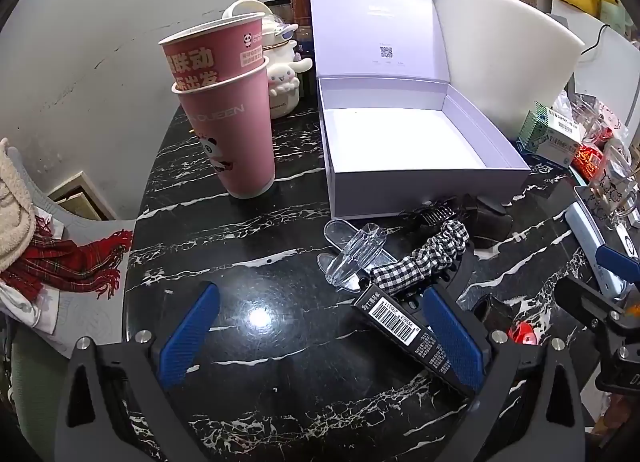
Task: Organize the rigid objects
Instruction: 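Move both tools toward the black box and red fan toy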
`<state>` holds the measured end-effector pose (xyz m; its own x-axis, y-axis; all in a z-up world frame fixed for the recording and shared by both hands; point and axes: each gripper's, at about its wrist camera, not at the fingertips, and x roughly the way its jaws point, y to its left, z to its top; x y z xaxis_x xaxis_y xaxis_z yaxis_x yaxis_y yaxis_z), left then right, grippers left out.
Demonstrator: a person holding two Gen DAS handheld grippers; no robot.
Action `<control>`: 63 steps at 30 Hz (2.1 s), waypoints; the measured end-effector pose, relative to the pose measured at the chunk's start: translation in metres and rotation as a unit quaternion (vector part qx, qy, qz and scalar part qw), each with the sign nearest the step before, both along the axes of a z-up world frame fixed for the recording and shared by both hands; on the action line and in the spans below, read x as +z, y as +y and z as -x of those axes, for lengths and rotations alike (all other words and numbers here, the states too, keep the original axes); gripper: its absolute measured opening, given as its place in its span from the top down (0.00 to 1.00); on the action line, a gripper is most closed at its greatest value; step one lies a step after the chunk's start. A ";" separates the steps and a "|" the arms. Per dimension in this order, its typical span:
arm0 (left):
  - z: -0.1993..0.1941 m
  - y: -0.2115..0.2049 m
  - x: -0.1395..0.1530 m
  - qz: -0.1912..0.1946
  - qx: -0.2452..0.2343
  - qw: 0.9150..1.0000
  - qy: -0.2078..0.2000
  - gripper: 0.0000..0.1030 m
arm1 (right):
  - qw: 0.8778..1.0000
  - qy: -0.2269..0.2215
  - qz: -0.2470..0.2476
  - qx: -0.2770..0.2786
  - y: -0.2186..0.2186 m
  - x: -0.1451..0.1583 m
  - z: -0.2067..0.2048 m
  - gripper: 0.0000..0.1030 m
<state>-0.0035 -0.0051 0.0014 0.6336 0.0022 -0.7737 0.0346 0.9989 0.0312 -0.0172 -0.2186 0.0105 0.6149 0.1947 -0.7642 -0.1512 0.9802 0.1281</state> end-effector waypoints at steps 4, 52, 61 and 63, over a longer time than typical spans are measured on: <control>0.001 -0.001 -0.001 -0.002 0.001 1.000 0.001 0.00 | 1.000 0.002 0.000 0.003 0.001 -0.001 0.000 0.00; 0.009 0.001 0.000 0.015 0.000 1.000 0.006 0.00 | 1.000 -0.004 -0.004 0.018 0.001 -0.001 0.008 0.00; 0.016 0.000 0.002 0.018 -0.001 1.000 0.001 0.00 | 1.000 -0.009 -0.007 0.017 -0.001 0.002 0.016 0.00; 0.017 0.000 0.003 0.018 -0.001 1.000 0.000 0.00 | 1.000 -0.011 -0.008 0.017 -0.002 0.002 0.018 0.00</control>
